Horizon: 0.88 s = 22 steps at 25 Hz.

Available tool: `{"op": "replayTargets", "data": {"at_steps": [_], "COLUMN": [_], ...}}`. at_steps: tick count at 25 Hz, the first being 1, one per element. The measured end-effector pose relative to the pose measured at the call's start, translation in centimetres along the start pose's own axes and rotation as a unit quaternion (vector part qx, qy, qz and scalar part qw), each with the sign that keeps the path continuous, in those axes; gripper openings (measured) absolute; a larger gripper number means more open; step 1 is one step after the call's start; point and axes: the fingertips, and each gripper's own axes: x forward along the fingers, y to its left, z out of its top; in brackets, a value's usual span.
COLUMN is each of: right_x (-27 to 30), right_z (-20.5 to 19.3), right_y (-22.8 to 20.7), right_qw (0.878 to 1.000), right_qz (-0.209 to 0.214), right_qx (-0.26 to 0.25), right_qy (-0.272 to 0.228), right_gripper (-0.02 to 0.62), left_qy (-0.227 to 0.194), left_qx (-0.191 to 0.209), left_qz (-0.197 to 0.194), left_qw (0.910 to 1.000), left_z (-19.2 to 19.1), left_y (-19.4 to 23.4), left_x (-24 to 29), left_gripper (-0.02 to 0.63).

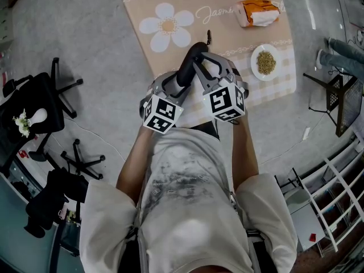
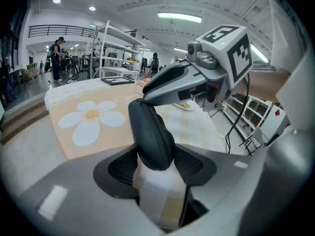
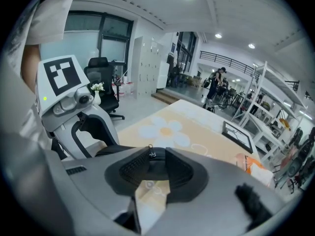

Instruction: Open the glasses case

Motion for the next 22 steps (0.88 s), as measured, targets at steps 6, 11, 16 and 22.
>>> {"op": "replayTargets", "data": {"at_steps": [6, 11, 16, 22], "right_x": [0.2, 0.4, 0.6, 0.7], "right_z": [-0.2, -0.2, -0.8, -1.9], "right_y": [-0.8, -1.2, -2.2, -3.8], "right_qw": [1.0, 1.0, 1.0, 0.999], "right_qz": [-0.002, -0.004, -0.021, -0.037], "right_qx": [0.004, 0.006, 0.008, 0.016], "right_qy": [0.001, 0.0, 0.01, 0.023], "right_gripper": [0.107, 0.107, 0.093, 0.037], "left_qy": [0.0, 0.0, 0.001, 0.0], "left_qx": [-0.001, -0.002, -0.003, -0.004], "left_qz": [-0.001, -0.002, -0.003, -0.005], "left_qw": [1.0, 1.0, 1.0, 1.0], "left_z": [0.0, 0.0, 0.0, -0.1], "left_y": [0.0, 0.1, 0.0, 0.0], "left_x": [0.0, 0.0, 0.0, -0.1], "left_gripper": [0.242, 0.242, 0.242, 0.242]}}
